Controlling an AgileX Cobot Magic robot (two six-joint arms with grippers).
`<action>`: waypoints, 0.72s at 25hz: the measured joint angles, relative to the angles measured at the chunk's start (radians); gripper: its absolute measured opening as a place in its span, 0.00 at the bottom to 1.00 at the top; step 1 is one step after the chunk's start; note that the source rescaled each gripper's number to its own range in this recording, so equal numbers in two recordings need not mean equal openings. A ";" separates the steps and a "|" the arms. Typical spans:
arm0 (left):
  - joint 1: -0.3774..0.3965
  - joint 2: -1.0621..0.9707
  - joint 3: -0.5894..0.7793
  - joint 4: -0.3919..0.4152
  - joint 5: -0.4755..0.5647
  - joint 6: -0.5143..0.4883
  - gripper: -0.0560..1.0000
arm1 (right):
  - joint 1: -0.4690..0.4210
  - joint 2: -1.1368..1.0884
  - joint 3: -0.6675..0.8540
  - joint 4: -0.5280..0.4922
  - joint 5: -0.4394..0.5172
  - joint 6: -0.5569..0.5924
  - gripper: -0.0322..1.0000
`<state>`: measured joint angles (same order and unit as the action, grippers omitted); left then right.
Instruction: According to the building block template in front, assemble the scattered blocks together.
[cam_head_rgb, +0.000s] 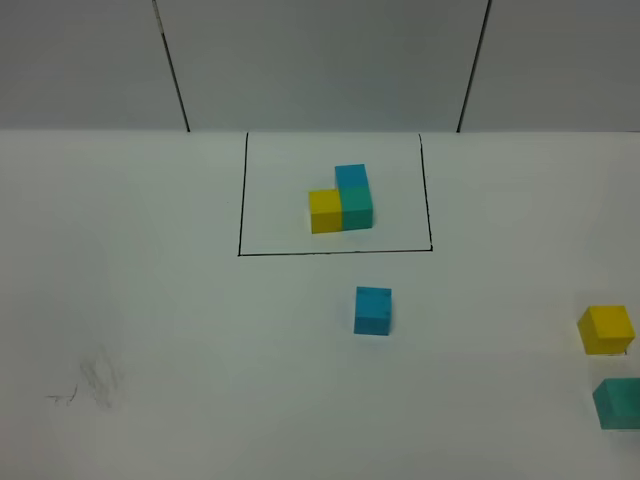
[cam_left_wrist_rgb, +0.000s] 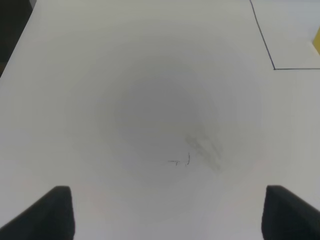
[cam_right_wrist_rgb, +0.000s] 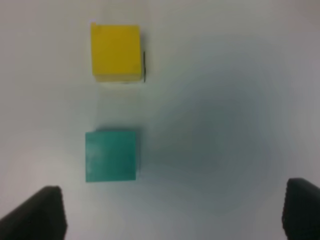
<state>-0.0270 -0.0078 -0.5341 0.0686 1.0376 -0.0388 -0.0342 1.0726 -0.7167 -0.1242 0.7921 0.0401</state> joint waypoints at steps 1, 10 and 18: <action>0.000 0.000 0.000 0.000 0.000 0.000 0.72 | 0.000 0.014 0.000 0.000 -0.016 0.004 0.93; 0.000 0.000 0.000 0.000 0.000 0.000 0.72 | 0.000 0.136 0.000 0.012 -0.095 0.042 0.93; 0.000 0.000 0.000 0.000 0.000 0.000 0.72 | 0.000 0.274 0.008 0.024 -0.080 0.037 0.93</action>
<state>-0.0270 -0.0078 -0.5341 0.0686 1.0376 -0.0388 -0.0342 1.3463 -0.7090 -0.1003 0.7123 0.0774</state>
